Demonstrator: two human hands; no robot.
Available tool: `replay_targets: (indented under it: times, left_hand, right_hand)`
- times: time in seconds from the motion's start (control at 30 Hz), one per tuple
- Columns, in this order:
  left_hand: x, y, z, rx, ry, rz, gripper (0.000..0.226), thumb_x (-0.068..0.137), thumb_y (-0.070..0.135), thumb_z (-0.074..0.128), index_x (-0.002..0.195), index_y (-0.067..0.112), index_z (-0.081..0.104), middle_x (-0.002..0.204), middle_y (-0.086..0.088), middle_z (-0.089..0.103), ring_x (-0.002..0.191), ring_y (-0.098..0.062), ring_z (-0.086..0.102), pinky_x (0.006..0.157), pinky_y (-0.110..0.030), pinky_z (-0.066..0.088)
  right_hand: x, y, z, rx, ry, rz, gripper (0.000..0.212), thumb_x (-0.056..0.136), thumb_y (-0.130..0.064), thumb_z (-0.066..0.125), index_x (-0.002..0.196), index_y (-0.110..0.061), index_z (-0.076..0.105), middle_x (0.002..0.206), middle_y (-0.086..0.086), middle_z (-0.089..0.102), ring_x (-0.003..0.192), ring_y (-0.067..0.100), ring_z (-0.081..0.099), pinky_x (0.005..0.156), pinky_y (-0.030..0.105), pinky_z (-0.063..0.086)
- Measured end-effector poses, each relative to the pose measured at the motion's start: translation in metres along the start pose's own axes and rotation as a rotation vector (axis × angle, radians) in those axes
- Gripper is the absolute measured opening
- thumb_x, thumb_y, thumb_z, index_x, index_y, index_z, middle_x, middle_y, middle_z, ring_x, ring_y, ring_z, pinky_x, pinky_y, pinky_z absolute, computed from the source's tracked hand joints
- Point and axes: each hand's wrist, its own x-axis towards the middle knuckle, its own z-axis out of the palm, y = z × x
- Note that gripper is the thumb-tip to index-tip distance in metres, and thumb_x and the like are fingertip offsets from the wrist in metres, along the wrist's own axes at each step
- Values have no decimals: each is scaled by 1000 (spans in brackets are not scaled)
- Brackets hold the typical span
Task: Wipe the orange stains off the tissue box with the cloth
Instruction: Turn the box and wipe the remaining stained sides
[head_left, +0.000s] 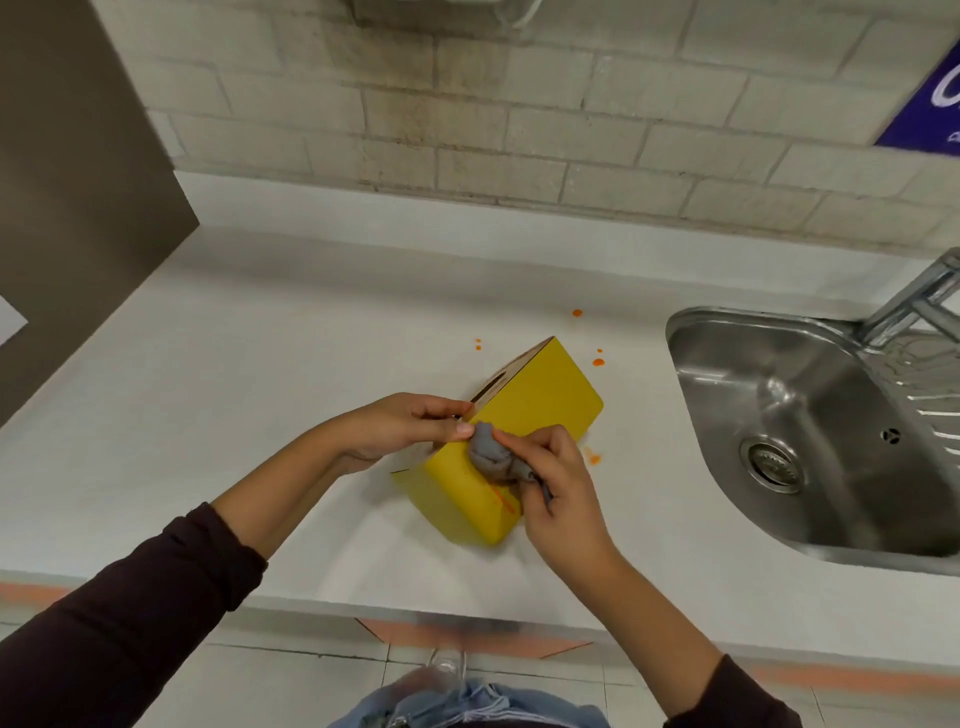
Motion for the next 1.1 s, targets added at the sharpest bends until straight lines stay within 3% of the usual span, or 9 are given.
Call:
replay_targets:
  times: [0.2,0.3,0.37,0.47,0.63,0.9,1.1]
  left_hand:
    - [-1,9,1,62,-38,-45,62,80,32,65,137,17,47,139,4,52,132,-12,43,118,-37,24]
    - [-4,10,3,60,-36,-44,71,74,40,64,138,17,45,142,4,50,133,-12,42,118,-36,24]
    - [-4,10,5,55,-28,-49,63,81,35,61,139,17,44,141,4,50,132,-12,42,118,-35,25]
    - [-5,10,8,46,-7,-54,54,89,27,57,139,15,43,142,1,50,132,-13,42,117,-34,26]
    - [-7,13,8,49,-1,-55,52,91,26,54,140,12,43,144,-2,48,135,-14,40,118,-34,24]
    - [-5,15,7,68,13,-64,54,87,29,58,138,14,46,139,-1,53,132,-14,43,118,-36,26]
    - [-2,15,5,90,1,-73,51,88,26,59,136,14,48,135,-5,57,130,-22,47,116,-36,29]
  right_hand:
    - [11,17,-20,31,178,200,44,80,22,46,114,-3,62,91,13,48,85,7,49,77,5,39]
    - [13,17,-16,59,174,235,46,83,19,44,118,-6,59,91,4,44,84,7,47,77,9,41]
    - [12,15,-11,56,156,210,47,83,19,43,120,-6,58,92,7,43,86,8,46,79,10,41]
    - [8,9,-6,42,115,122,49,79,15,41,121,-5,58,92,8,42,86,11,47,79,9,40]
    - [5,3,1,-30,-20,2,52,74,11,42,118,-7,61,93,12,51,89,27,49,82,22,39]
    - [-5,6,-6,-30,-206,-111,55,72,14,41,117,-11,62,97,7,53,93,14,43,86,12,32]
    - [-21,14,-23,-25,-354,-138,56,73,15,40,115,-13,65,96,-1,49,91,18,46,81,21,38]
